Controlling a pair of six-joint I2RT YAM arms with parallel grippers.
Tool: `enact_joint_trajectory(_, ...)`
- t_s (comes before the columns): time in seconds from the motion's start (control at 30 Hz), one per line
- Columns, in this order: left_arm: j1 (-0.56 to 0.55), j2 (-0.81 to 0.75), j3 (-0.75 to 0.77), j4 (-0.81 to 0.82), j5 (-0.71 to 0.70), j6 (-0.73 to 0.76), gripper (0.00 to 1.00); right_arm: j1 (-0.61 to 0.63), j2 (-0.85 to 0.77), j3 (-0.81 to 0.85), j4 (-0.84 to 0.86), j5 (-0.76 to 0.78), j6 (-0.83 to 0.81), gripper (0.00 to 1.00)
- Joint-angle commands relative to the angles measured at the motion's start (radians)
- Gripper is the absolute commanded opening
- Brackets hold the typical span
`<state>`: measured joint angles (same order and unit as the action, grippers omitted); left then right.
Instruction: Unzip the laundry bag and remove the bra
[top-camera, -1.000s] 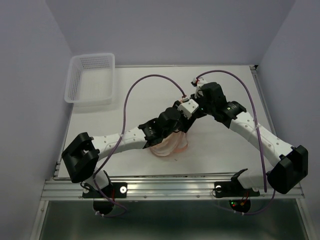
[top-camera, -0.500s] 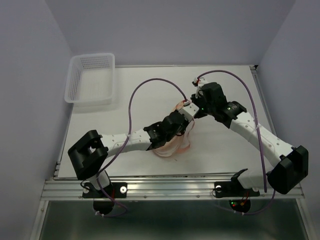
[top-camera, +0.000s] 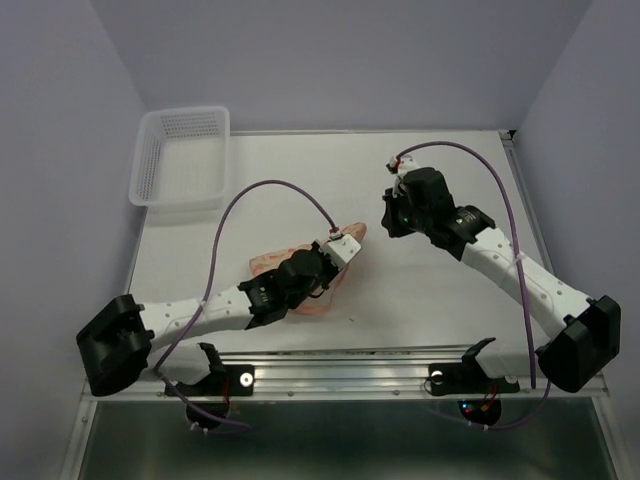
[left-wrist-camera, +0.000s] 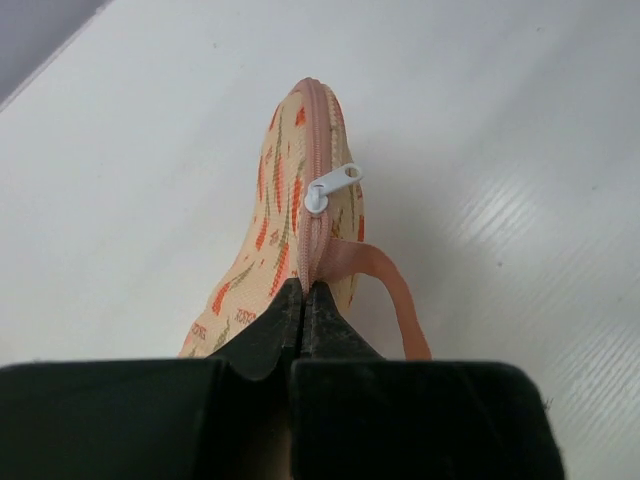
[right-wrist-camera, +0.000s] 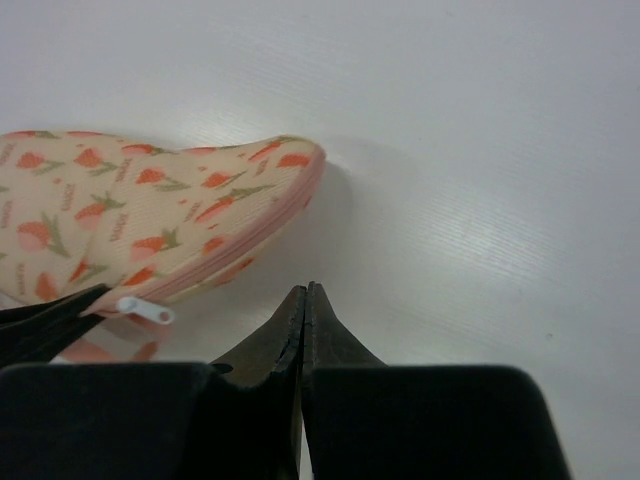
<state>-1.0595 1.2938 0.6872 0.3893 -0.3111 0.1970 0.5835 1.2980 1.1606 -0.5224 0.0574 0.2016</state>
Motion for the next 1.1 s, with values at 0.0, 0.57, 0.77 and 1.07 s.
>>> enact_joint_trajectory(0.0,0.007,-0.178,-0.109,0.048,-0.01,0.099,0.0,-0.013,-0.013,0.001,0.029,0.075,-0.021,0.01)
enact_joint_trajectory(0.57,0.027,-0.189,-0.055,0.045,0.0,0.082,0.0,-0.013,0.021,-0.016,0.168,-0.364,0.041,0.63)
enact_joint_trajectory(0.77,0.033,-0.142,-0.025,0.074,-0.002,0.044,0.0,-0.013,0.041,-0.024,0.214,-0.416,0.151,0.7)
enact_joint_trajectory(1.07,0.035,-0.133,-0.035,0.117,-0.008,-0.05,0.0,-0.013,0.086,-0.062,0.292,-0.456,0.283,0.65)
